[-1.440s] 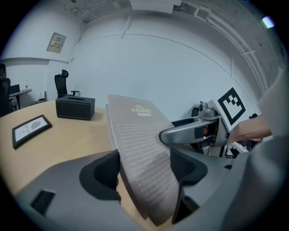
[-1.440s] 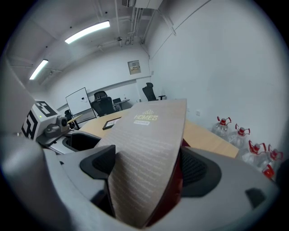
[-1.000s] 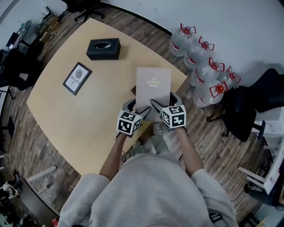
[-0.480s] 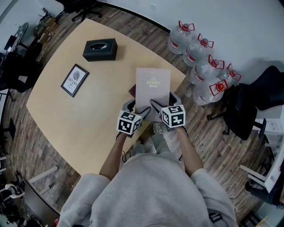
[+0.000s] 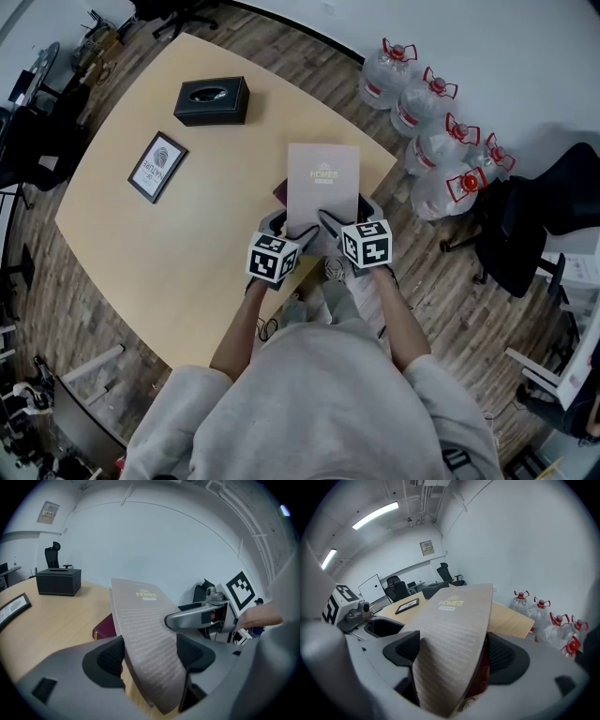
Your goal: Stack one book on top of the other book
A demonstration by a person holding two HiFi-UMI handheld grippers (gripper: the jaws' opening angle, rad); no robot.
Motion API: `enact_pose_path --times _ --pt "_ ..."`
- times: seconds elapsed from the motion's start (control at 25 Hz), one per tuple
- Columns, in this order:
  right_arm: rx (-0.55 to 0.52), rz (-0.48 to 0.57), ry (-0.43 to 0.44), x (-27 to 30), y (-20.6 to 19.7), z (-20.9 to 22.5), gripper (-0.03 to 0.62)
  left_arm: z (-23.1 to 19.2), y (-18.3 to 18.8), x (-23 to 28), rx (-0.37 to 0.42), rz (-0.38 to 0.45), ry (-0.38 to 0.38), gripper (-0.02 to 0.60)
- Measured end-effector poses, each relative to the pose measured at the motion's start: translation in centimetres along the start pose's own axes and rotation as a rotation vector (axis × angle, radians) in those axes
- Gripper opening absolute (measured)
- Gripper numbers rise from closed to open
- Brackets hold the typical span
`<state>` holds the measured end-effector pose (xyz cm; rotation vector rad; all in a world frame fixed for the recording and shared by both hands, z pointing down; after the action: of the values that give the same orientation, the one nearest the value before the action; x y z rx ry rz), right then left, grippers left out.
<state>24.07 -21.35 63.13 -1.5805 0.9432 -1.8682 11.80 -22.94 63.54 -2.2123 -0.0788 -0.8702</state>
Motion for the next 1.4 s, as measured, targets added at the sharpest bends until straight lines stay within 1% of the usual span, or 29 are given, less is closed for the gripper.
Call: enact_pose_path --times 0.52,0.76,1.2,1.4 --pt "0.028 -0.025 0.020 1.1 -0.8 0.5 0.448 -0.5 -0.2 0.9 -0.041 -0.027 -0.013 0.356" --pt "0.057 -0.053 0.035 1.5 -1.0 0.7 0.446 -0.7 -0.1 1.2 -0.050 -0.035 -0.020 0.356" --pt "0.064 -0.053 0.028 1.6 -1.0 0.6 0.442 -0.8 -0.1 1.3 -0.057 -0.027 -0.022 0.356" --pt "0.051 -0.048 0.018 1.5 -0.8 0.7 0.442 -1.0 0.2 1.3 -0.082 -0.014 -0.026 0.356"
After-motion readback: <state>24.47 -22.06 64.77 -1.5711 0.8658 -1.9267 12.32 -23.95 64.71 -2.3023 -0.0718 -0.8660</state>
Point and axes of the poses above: the fingertips, and each gripper's own axes: x forward along the fingers, z to its right, y out of its top, the point moved 3 cm from there along -x, backward along the fingers, and after that the axes turned 13 degrees about -x, right-handed, at the moved point
